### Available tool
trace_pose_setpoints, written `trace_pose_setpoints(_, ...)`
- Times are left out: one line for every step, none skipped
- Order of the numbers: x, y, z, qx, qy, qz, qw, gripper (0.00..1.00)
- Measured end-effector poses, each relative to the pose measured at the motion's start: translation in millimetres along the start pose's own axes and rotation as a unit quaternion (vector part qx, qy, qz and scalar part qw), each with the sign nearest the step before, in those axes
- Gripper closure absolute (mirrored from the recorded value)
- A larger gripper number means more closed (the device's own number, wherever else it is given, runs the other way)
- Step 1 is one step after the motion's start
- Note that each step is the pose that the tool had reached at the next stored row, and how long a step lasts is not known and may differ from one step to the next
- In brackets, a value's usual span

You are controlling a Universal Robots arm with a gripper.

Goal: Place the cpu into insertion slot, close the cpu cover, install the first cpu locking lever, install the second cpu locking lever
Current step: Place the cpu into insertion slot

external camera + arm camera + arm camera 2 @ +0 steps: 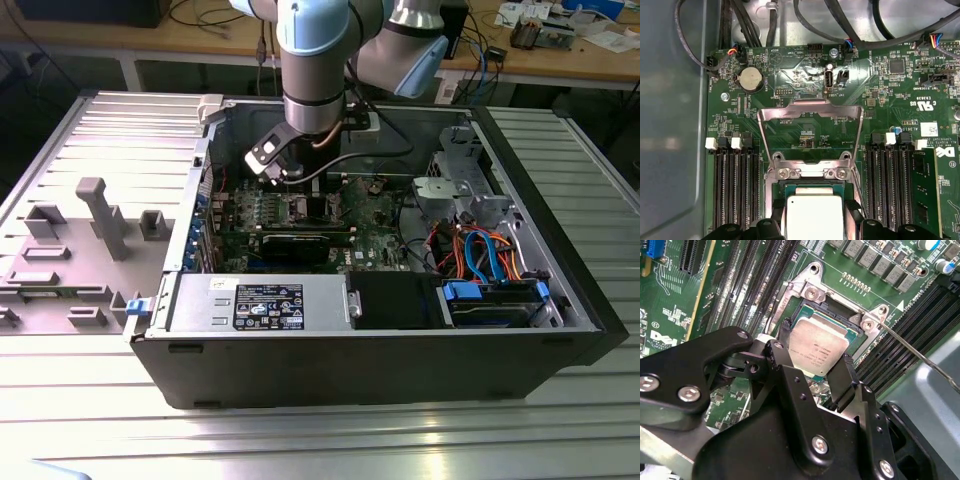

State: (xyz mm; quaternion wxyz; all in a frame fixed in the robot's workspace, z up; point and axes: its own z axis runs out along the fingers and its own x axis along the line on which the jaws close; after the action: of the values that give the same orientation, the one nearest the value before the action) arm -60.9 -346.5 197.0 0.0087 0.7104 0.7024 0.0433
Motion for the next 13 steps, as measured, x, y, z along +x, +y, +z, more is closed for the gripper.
trace_pose_setpoints(0.0,0.0,0.1,0.0000,0.0000,0.000,1.00000,0.45)
trace_pose_setpoints(0.1,0.0,0.3,-0.0002,0.0002,0.000,1.00000,0.45)
trace_pose_setpoints(0.1,0.0,0.3,-0.0002,0.0003,0.000,1.00000,0.45)
trace_pose_setpoints(0.1,0.0,0.4,-0.0002,0.0003,0.000,1.00000,0.45)
trace_pose_setpoints(0.1,0.0,0.3,-0.0001,0.0003,0.000,1.00000,0.45)
trace_pose_setpoints(0.1,0.0,0.4,-0.0002,0.0003,0.000,1.00000,0.45)
trace_pose_setpoints(0.1,0.0,0.4,-0.0002,0.0003,0.000,1.00000,0.45)
trace_pose_setpoints(0.1,0.0,0.4,-0.0001,0.0003,0.000,1.00000,0.45)
trace_pose_setpoints(0.1,0.0,0.5,-0.0002,0.0003,0.000,1.00000,0.45)
trace_pose_setpoints(0.1,0.0,0.5,-0.0002,0.0003,0.000,1.00000,0.45)
trace_pose_setpoints(0.1,0.0,0.5,-0.0002,0.0003,0.000,1.00000,0.45)
trace_pose_setpoints(0.1,0.0,0.6,-0.0002,0.0003,0.000,1.00000,0.45)
trace_pose_setpoints(0.1,0.0,0.6,-0.0001,0.0003,0.000,1.00000,0.45)
